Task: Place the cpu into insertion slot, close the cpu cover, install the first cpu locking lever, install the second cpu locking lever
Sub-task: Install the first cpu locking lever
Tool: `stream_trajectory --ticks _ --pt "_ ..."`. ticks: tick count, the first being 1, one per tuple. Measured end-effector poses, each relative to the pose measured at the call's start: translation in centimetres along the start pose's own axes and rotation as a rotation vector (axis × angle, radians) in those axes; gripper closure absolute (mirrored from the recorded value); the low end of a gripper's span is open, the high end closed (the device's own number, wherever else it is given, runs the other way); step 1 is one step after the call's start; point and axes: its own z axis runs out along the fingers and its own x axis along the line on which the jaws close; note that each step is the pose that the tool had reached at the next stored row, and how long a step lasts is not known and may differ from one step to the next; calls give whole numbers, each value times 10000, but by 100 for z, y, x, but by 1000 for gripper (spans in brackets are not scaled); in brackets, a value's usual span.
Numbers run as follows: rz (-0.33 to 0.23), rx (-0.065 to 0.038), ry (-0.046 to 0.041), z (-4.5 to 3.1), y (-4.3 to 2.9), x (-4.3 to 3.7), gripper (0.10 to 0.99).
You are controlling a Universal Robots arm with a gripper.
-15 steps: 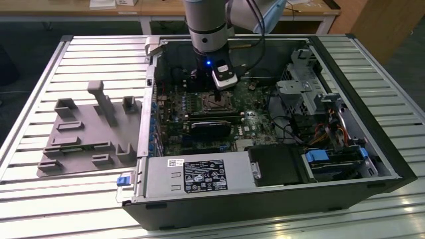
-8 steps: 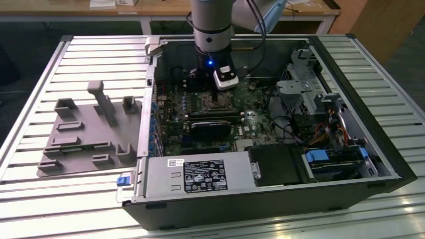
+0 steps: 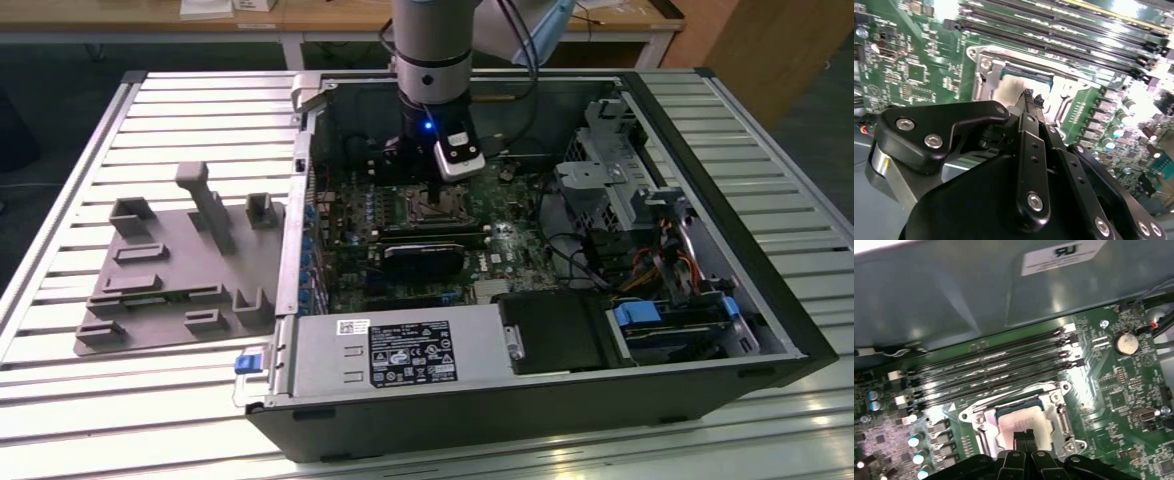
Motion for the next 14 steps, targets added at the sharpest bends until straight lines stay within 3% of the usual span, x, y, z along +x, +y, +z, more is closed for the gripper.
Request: stream_trajectory --ticks 6,14 --pt "-466 -28 23 -11 2 -5 984" --pt "-634 -42 26 -173 10 -16 984"
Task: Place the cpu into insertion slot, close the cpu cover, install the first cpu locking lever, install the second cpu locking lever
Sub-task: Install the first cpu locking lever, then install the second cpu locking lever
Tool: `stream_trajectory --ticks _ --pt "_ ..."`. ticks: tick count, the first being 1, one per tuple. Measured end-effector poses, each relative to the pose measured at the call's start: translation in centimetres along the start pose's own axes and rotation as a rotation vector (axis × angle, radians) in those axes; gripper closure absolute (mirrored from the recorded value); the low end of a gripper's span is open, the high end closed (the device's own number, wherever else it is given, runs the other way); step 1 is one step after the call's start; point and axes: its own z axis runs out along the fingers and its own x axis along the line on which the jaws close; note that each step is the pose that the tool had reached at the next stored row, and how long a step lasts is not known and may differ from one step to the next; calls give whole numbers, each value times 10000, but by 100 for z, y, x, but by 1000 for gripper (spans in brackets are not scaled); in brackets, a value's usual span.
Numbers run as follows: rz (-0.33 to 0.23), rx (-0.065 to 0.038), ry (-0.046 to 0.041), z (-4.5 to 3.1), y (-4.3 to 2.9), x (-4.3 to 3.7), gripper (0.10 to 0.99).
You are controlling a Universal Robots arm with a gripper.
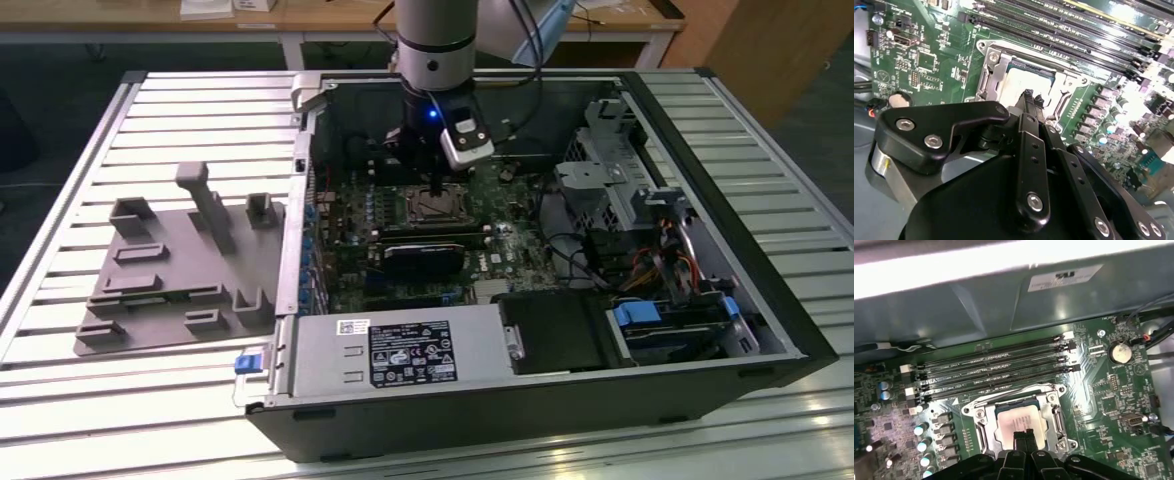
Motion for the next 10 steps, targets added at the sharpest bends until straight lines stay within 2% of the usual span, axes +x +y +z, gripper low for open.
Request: stream_trajectory --ticks 2,10 --pt "-14 -3 -2 -24 1 -2 984" --pt "-19 -3 -3 -25 1 -2 984"
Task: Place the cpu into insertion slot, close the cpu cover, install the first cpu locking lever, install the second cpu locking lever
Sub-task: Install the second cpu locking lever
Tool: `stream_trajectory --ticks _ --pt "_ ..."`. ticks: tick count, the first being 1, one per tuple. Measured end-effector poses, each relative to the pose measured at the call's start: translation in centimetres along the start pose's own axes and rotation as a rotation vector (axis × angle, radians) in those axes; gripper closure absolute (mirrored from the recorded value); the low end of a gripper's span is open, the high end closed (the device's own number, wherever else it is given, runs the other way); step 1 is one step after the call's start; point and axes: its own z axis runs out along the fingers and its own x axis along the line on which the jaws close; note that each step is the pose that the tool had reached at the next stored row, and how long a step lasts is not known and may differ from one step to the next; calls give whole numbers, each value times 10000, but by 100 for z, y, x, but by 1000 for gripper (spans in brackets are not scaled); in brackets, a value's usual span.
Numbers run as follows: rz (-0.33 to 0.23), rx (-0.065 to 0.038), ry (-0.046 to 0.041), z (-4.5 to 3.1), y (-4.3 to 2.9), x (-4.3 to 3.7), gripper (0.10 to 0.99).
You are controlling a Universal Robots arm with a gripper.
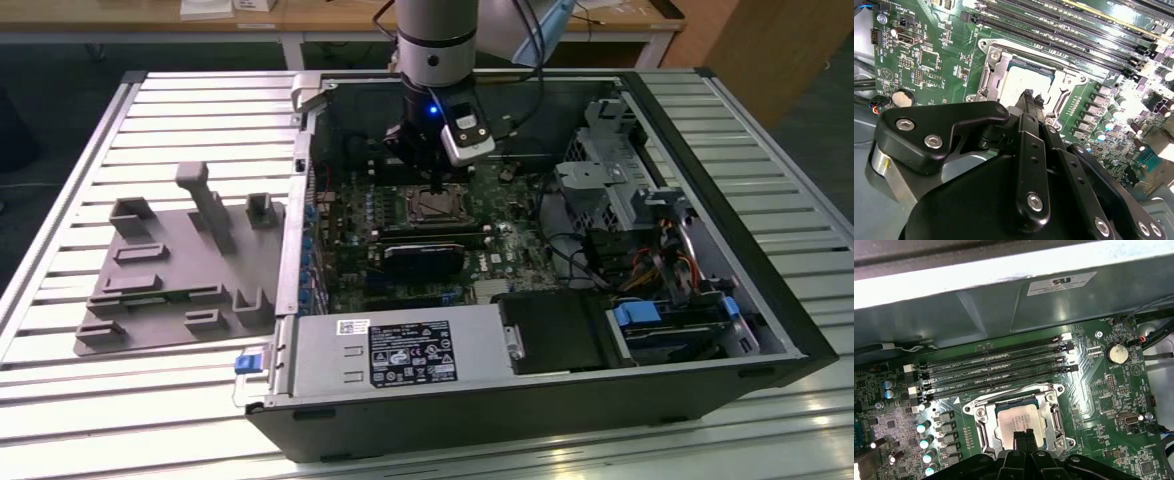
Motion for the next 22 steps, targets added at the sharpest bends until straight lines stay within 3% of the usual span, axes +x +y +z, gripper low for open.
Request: stream_trajectory --ticks 8,15,22 --pt "-1 4 2 -9 -1 0 984" --pt "-1 9 -2 -137 -6 -12 984" --pt "11 78 -19 -149 -122 -40 984"
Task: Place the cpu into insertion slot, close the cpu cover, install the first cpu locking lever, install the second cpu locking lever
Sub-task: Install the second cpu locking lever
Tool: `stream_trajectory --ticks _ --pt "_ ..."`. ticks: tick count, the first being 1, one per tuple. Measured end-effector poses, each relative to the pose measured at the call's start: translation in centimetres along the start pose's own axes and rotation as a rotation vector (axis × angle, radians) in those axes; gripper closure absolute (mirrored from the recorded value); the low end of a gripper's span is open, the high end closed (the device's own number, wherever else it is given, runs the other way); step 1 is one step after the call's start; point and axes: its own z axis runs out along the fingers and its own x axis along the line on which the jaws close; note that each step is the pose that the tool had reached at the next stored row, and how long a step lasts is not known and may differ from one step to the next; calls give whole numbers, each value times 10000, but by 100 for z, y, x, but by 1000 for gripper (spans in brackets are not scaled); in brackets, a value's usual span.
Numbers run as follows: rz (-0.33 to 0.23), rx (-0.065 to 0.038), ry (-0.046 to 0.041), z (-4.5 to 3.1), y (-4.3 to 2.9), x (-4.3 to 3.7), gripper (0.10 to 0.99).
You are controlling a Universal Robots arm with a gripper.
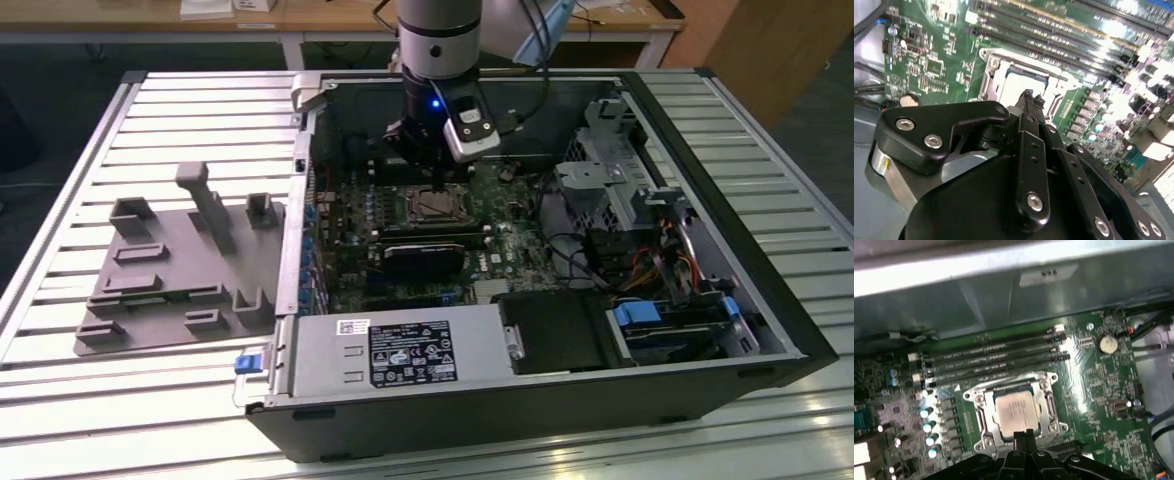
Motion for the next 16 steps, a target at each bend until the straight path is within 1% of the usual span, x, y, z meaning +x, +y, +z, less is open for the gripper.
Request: stream_trajectory --ticks 6,9,12,14,16 --pt "8 2 0 -4 -161 -38 984" --pt "9 3 0 -5 -227 -54 984" --pt "9 2 0 4 -278 -64 984" --pt "12 1 0 17 -300 -56 984" --pt "12 -38 9 37 -322 -50 984"
